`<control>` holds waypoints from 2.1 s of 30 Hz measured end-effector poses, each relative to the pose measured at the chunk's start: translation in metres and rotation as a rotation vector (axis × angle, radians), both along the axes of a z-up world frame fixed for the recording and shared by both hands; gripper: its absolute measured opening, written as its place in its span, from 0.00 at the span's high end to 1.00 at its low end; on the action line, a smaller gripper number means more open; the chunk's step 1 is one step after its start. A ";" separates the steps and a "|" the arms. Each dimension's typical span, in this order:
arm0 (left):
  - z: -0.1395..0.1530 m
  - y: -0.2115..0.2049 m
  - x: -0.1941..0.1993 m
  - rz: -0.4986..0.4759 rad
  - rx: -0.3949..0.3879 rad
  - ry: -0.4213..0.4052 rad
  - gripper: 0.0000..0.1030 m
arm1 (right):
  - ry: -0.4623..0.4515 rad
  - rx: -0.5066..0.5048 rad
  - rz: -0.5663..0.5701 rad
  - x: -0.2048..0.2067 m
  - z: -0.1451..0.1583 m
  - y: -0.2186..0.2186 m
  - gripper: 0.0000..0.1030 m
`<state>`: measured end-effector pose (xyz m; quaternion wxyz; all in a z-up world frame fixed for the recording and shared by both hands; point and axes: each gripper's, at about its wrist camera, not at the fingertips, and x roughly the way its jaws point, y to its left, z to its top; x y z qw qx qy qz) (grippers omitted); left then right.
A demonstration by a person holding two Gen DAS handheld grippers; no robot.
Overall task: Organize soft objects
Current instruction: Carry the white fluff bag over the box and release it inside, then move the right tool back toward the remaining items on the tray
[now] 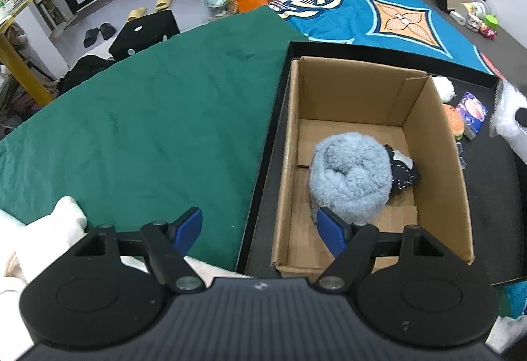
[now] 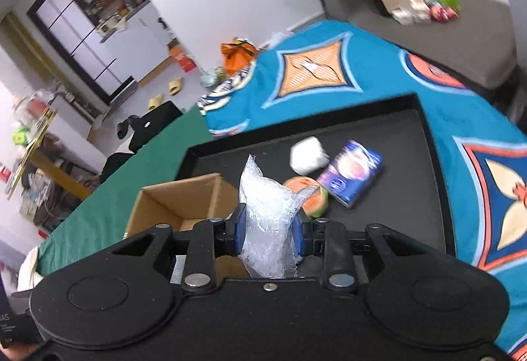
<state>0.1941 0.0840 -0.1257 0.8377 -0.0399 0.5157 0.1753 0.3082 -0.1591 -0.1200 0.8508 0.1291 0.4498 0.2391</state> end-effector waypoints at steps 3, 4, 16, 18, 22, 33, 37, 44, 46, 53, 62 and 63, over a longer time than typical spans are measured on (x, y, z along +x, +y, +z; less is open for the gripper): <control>0.001 0.001 0.001 -0.010 -0.004 -0.007 0.27 | -0.006 0.003 0.013 -0.001 0.008 0.010 0.73; 0.002 0.002 0.002 -0.011 -0.009 -0.014 0.27 | -0.008 0.002 0.016 -0.001 0.010 0.013 0.73; -0.002 0.014 0.002 0.002 -0.113 -0.064 0.35 | -0.060 -0.072 0.137 -0.009 0.026 0.071 0.73; -0.003 0.016 0.003 0.008 -0.131 -0.069 0.39 | -0.063 -0.088 0.167 -0.010 0.028 0.081 0.73; -0.006 0.018 0.004 -0.001 -0.161 -0.079 0.49 | -0.065 -0.125 0.205 -0.010 0.029 0.099 0.73; -0.022 0.021 0.004 -0.013 -0.235 -0.100 0.80 | -0.059 -0.181 0.282 -0.014 0.028 0.153 0.72; -0.027 0.031 0.003 0.012 -0.258 -0.110 0.90 | -0.057 -0.190 0.304 -0.014 0.027 0.172 0.72; -0.032 0.040 0.002 0.026 -0.281 -0.137 0.90 | -0.066 -0.177 0.320 -0.014 0.032 0.181 0.41; -0.032 0.041 0.003 0.026 -0.280 -0.138 0.90 | -0.049 -0.176 0.309 -0.011 0.033 0.175 0.41; -0.031 0.043 0.003 0.033 -0.296 -0.135 0.89 | -0.057 -0.189 0.267 -0.005 0.038 0.144 0.33; -0.025 0.042 0.003 0.072 -0.280 -0.130 0.84 | -0.061 -0.209 0.259 0.003 0.042 0.115 0.27; -0.024 0.041 0.003 0.072 -0.277 -0.127 0.81 | -0.061 -0.205 0.259 0.004 0.042 0.113 0.27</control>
